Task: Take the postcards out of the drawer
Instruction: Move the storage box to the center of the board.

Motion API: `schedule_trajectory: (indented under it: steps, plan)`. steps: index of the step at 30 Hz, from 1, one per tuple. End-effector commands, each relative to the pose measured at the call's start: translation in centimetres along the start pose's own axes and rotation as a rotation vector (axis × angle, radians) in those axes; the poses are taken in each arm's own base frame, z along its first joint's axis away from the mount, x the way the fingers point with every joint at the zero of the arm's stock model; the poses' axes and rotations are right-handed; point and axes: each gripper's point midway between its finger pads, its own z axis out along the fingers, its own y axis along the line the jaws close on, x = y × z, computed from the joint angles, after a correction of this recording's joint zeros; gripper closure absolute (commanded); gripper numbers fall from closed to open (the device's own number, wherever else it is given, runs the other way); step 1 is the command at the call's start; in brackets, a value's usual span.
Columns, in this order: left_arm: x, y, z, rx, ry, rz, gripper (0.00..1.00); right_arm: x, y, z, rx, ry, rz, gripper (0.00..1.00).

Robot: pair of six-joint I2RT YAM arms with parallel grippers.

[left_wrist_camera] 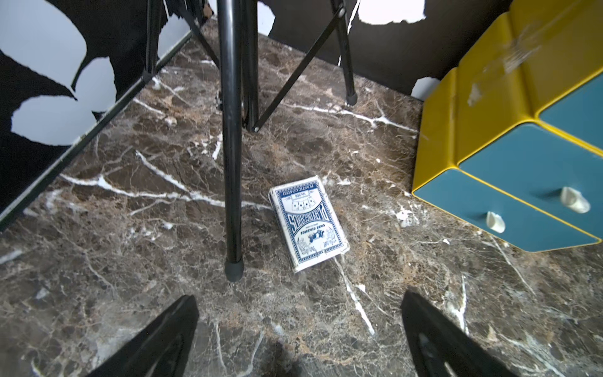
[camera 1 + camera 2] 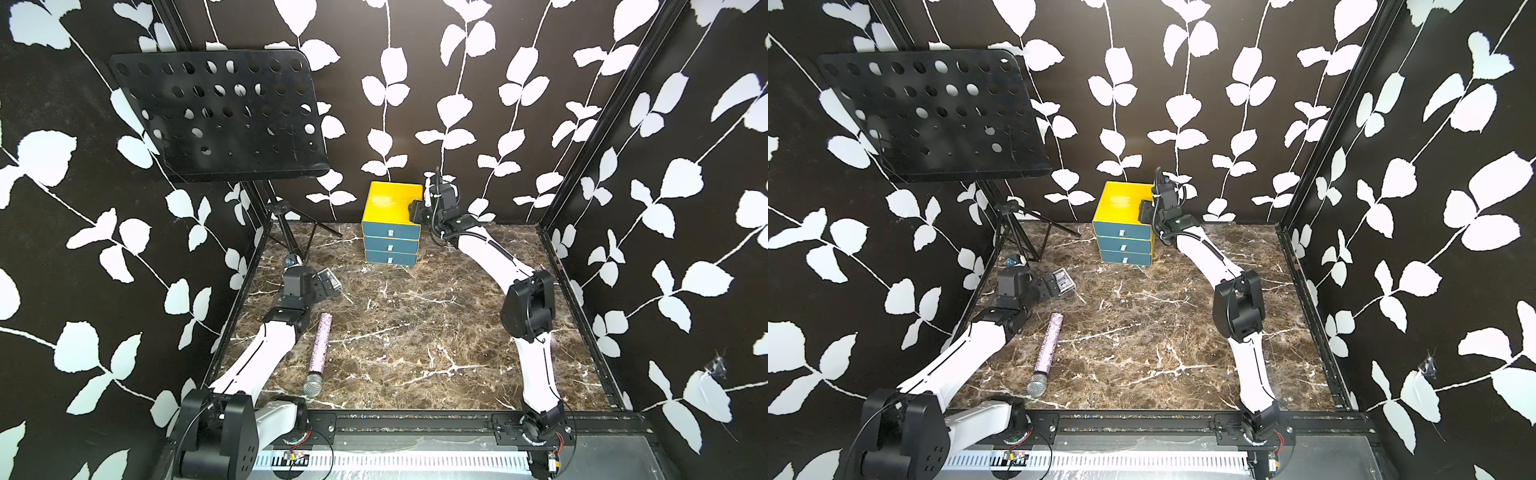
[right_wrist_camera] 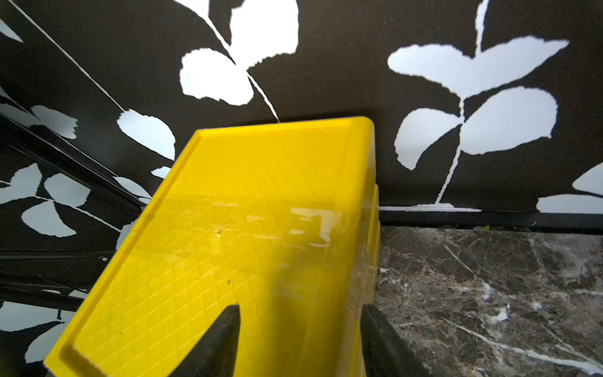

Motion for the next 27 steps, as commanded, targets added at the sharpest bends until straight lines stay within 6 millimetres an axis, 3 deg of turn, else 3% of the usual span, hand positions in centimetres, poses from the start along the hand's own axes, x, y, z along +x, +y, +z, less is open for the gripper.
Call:
schedule_trajectory:
  steps: [1,13,21,27]
  plan:
    - [0.4,-0.1,-0.1,0.009,0.001,0.034,0.01,-0.1,-0.2,0.2,0.03,-0.005,0.017,0.46]
    - [0.2,-0.7,-0.4,0.039,-0.003,0.024,0.01,0.9,-1.0,0.4,0.06,0.015,-0.011,0.67]
    - [0.0,-0.8,-0.6,0.049,0.001,0.024,0.01,2.0,-2.7,-0.9,0.144,0.1,-0.144,0.68]
    - [-0.6,-2.7,-0.5,0.13,0.018,0.015,0.01,2.5,-2.9,-2.3,0.082,0.161,-0.13,0.65]
